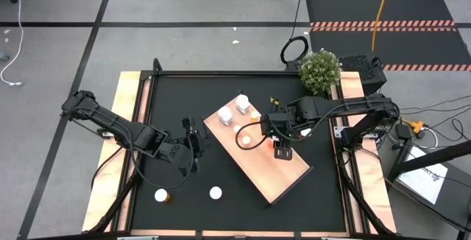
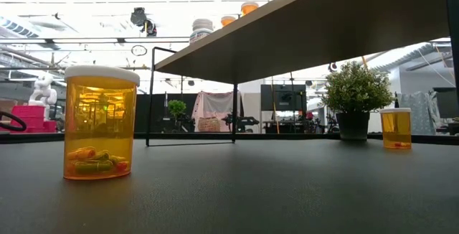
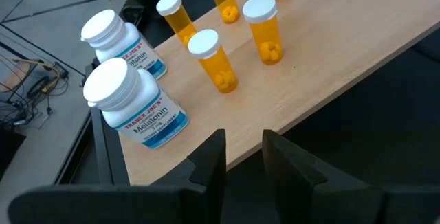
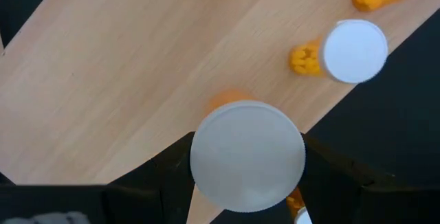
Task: Pick and place medicine bottles onto shelf by color
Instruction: Put the large orange pill bottle on the shelf
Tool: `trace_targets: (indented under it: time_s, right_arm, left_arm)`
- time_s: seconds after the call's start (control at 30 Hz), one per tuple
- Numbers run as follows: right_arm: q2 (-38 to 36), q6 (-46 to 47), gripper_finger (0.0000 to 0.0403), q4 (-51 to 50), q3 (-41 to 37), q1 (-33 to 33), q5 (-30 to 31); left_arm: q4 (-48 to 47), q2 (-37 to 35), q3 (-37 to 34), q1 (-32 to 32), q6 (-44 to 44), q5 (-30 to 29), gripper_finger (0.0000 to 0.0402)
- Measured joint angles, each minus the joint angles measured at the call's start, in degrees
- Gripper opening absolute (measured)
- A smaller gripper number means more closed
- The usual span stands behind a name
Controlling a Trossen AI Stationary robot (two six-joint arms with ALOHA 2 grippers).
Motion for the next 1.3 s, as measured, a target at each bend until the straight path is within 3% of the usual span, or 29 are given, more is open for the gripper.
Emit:
trace_targets:
  time_s: [0.8, 1.3]
  right_arm:
    - [-0.13, -1.31, 0.0212, 1.06, -2.63, 0.0, 1.57]
    - [0.0, -2.34, 0.0255, 1.49, -2.8, 0.0, 1.25]
  left_arm:
    - [0.0, 0.0, 0.0, 0.0, 0.11, 0.0, 0.0099]
    - [-0.02, 0.0, 0.0, 0.0, 0.11, 0.0, 0.0099]
